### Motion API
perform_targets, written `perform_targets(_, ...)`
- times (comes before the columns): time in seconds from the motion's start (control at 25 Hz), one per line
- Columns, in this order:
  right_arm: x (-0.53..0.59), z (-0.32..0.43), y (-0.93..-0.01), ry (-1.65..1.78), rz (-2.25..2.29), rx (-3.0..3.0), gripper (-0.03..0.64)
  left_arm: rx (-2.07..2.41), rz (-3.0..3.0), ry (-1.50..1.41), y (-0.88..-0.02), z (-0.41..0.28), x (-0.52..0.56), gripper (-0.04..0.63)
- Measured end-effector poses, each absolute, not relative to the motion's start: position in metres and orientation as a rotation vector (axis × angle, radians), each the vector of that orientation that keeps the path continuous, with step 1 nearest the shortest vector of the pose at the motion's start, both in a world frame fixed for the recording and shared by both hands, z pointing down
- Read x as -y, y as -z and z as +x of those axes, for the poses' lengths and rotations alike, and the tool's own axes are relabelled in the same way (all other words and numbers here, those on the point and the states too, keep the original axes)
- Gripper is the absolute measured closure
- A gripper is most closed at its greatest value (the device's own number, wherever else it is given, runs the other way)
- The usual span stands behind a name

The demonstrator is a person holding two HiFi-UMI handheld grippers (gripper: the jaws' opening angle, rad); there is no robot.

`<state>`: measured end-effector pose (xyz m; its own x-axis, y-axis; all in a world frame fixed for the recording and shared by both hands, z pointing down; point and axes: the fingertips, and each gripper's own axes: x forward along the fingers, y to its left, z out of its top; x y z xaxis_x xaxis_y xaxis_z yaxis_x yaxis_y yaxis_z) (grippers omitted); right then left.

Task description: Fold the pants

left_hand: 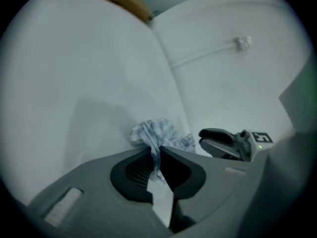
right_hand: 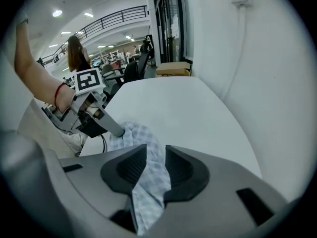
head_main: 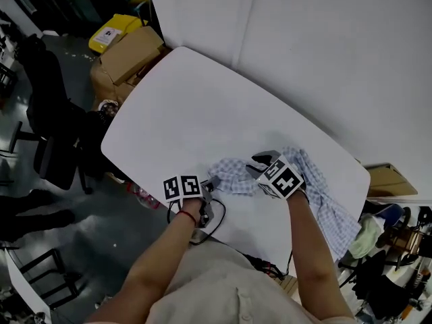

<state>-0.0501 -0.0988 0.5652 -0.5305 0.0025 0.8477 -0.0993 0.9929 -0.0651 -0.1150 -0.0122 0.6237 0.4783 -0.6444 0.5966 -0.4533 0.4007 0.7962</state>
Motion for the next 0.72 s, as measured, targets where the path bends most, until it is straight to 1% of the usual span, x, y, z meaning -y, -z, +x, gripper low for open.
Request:
perform_targets(0.08,0.107,-0.05,-0.556,-0.149,0.107,2.161,0.488,1.137,1.485,0.109,-0.587,-0.12,0.032,0.557)
perform_targets(0.24,0.131,-0.05,-0.526,-0.213,0.226,2.278,0.496,1.153,2.072,0.038,-0.476,-0.137,0.063,0.558)
perform_targets(0.28,0.134,-0.05,-0.518,-0.229,0.247,2.304,0.5,1.185,2.146,0.004,-0.462,-0.144,0.062,0.558)
perform_targets(0.36,0.134,-0.052,-0.51,-0.252,0.256,2.329,0.5,1.237,2.068,-0.061,-0.482,-0.165,0.049,0.558)
perform_targets(0.48,0.122,-0.062,-0.52,-0.227,0.19,2.291,0.492,1.163,1.653,0.042,-0.575,-0.19,0.01,0.557)
perform_targets(0.56,0.112,-0.076,-0.533,-0.171,0.115,2.244,0.475,1.138,1.508,0.069,-0.614,-0.195,-0.011,0.557)
perform_targets(0.72,0.109,-0.118,-0.555,-0.043,-0.02,2.168,0.453,1.117,1.497,-0.012,-0.632,-0.188,-0.022,0.557)
